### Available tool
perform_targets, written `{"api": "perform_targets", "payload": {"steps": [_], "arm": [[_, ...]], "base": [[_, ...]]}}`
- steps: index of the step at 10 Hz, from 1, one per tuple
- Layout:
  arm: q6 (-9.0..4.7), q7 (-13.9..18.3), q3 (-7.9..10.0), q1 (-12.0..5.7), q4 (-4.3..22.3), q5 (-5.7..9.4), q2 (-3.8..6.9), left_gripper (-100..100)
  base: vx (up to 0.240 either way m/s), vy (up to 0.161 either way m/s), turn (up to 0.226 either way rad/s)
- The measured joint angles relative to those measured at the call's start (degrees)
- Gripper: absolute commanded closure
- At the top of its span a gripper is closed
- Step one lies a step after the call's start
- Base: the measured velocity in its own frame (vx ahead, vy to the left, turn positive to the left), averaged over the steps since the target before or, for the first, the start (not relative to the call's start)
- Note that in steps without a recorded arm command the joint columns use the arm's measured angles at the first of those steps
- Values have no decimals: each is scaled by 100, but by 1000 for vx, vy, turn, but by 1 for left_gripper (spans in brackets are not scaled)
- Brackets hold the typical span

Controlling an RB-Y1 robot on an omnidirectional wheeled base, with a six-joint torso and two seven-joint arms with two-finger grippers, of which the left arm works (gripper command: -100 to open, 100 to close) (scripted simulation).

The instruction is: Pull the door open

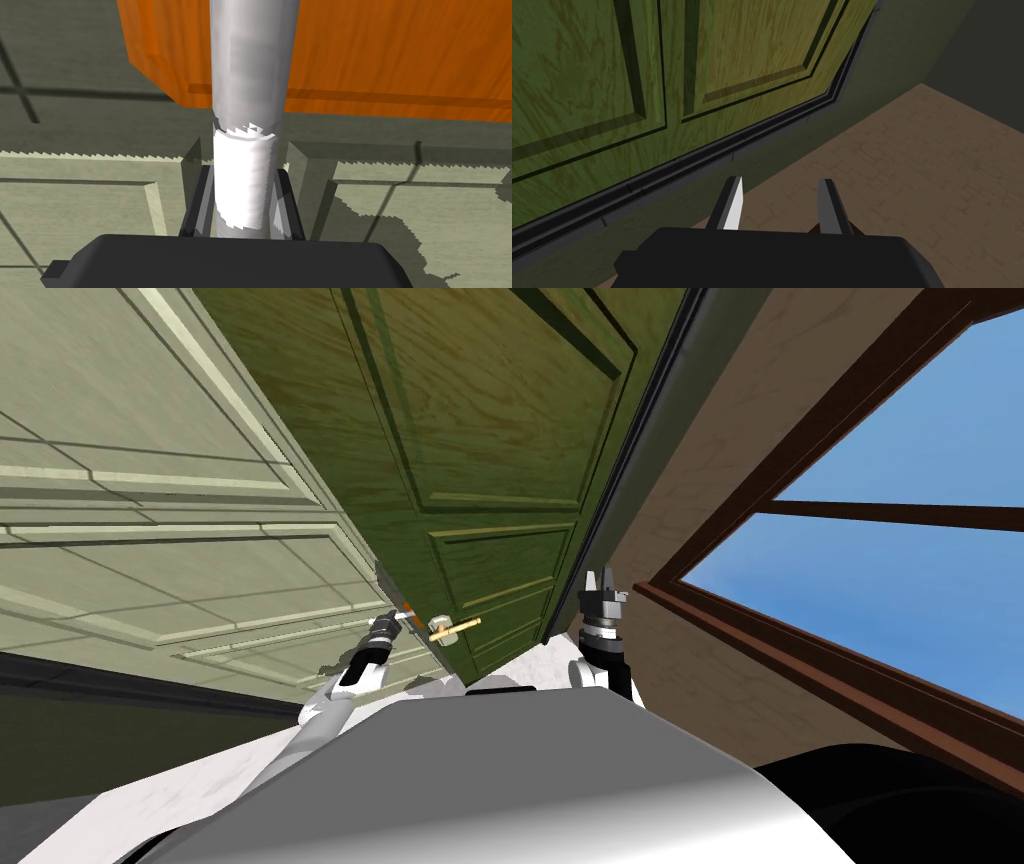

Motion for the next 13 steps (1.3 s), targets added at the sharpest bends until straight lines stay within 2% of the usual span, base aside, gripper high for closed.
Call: {"api": "perform_targets", "payload": {"steps": [3, 4, 6, 7, 9, 11, 13], "arm": [[-3, -2, -12, 0, -2, -4, -8, 100], [-18, 35, -40, 24, -14, -2, 48, 100], [-63, 70, -90, 89, -82, -21, 87, 100], [-28, 104, -138, 123, -129, -25, 117, 100], [-19, 194, -266, 243, -259, -43, 172, 100], [-83, 296, -453, 314, -346, -78, 211, 100], [-84, 418, -632, 411, -558, -99, 255, 100]], "base": [[-41, 21, -3], [-196, 43, -31], [-199, 19, -30], [-194, 14, -43], [-225, 36, -82], [-195, 87, -104], [-146, 76, -81]]}}
